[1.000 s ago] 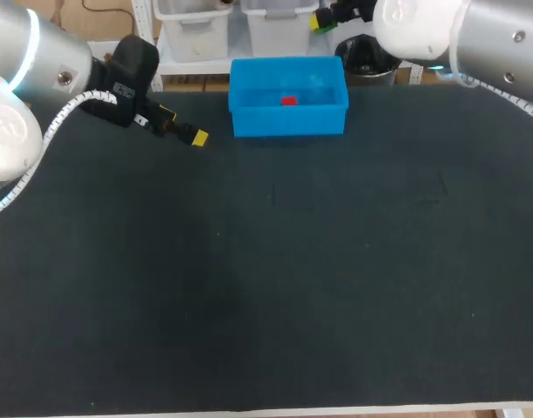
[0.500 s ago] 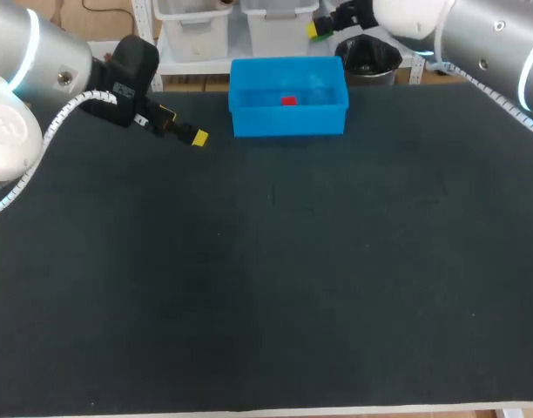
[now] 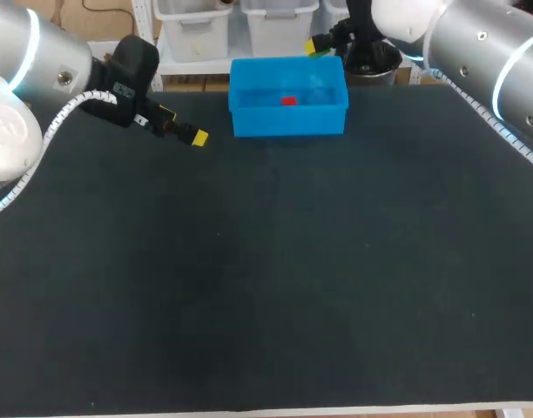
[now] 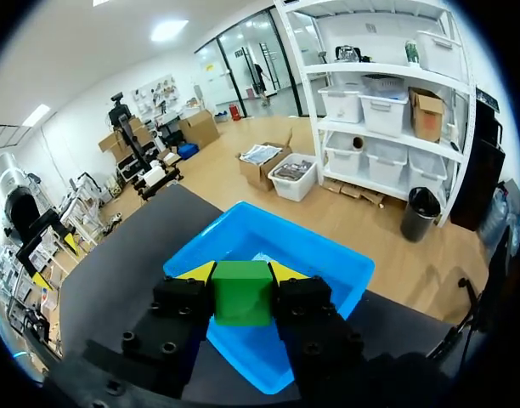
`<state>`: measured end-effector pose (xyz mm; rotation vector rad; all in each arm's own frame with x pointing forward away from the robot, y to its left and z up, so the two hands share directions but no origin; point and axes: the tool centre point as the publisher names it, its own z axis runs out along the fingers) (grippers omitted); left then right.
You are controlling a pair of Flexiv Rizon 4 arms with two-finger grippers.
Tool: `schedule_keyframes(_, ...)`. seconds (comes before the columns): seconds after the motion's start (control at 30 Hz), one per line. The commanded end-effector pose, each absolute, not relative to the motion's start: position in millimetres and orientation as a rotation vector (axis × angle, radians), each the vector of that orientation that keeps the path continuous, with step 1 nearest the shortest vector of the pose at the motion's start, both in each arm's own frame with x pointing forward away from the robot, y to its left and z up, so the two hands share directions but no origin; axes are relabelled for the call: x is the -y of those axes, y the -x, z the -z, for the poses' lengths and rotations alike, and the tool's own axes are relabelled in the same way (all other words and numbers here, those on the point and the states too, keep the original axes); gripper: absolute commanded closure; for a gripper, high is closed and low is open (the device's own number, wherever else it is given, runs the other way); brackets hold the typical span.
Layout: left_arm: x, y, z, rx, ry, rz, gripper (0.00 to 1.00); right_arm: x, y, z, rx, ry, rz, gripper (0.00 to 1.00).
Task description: Use the left arm to pick the red cube and place it into the blue plastic box first, then use the right arm to grasp the green cube and put it into the same blue plastic box after the first action is fully finished.
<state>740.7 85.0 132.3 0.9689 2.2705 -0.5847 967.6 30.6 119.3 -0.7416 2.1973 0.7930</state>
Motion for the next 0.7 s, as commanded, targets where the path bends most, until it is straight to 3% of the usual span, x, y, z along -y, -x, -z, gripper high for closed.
schedule_keyframes(0.03,-86,-741,-131,-2.262,-0.972,0.592,0.0,-31,-973,-110,-2.199,0.739,-0.8,1.0)
schedule_keyframes(0.37,-86,-741,-131,-2.262,-0.972,0.592,0.0,-29,-974,-94,-2.215,0.71,-0.796,1.0)
schedule_keyframes(0.4,-86,-741,-131,-2.262,-0.972,0.592,0.0,-29,-974,-94,-2.217,0.705,-0.791,0.96)
schedule_keyframes(0.43,-86,-741,-131,-2.262,-0.972,0.592,0.0,-29,-975,-93,-2.225,0.69,-0.776,0.58)
schedule_keyframes(0.47,-86,-741,-131,-2.262,-0.972,0.592,0.0,-28,-975,-92,-2.224,0.675,-0.777,0.0)
schedule_keyframes(0.7,-86,-741,-131,-2.262,-0.972,0.592,0.0,-25,-973,-94,-2.22,0.658,-0.78,0.0)
